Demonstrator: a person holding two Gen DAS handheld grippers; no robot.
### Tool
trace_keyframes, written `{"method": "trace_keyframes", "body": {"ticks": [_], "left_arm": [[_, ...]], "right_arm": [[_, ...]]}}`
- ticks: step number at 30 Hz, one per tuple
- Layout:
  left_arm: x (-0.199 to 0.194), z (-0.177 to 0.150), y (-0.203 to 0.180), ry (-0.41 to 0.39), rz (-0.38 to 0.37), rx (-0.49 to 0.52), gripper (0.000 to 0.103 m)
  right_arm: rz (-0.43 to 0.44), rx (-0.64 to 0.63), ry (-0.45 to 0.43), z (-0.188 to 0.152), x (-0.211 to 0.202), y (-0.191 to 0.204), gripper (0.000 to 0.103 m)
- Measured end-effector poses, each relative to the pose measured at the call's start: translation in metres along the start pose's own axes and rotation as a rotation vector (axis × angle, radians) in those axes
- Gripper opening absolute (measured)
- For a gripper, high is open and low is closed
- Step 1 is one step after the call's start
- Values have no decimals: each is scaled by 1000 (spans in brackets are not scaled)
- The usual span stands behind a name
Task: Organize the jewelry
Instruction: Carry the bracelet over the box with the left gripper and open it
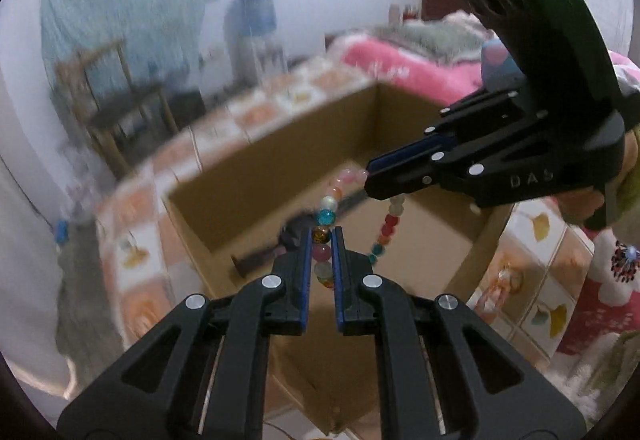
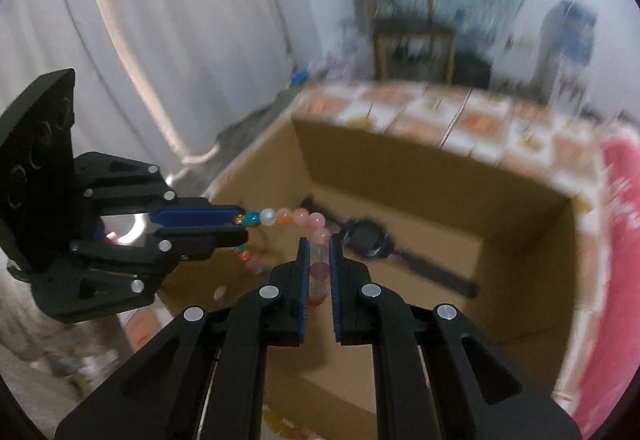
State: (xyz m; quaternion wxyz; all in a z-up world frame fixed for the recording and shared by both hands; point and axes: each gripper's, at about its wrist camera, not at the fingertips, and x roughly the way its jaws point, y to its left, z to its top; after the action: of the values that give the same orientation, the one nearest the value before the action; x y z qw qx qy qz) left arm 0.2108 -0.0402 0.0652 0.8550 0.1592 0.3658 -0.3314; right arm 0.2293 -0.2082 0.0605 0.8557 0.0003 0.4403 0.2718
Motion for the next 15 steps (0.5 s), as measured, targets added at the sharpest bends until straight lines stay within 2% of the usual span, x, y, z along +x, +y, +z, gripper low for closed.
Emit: {"method": "trace_keyframes", "body": {"ticks": [4, 7, 8, 9, 11, 13, 15], "left_arm": [[25, -8, 10, 117, -33, -22, 9], [35, -7, 17, 161, -40, -36, 10], [37, -6, 19, 161, -39, -33, 12], [38, -5, 20, 158, -34, -31, 22], [37, -3, 21, 136, -21, -34, 25], [33, -3, 21, 114, -6, -36, 25], [28, -3, 20, 93, -6, -47, 25]], "right_arm": [[65, 40, 201, -2, 42, -5, 10], [88, 72, 347, -5, 74, -9, 10], [85, 84, 383, -4, 82, -10, 10], [81, 83, 407, -5, 89, -11, 10], [87, 99, 424, -3, 95, -13, 11], [64, 99, 381, 1, 88, -14, 11], [1, 88, 320, 1, 72, -15, 14]]}}
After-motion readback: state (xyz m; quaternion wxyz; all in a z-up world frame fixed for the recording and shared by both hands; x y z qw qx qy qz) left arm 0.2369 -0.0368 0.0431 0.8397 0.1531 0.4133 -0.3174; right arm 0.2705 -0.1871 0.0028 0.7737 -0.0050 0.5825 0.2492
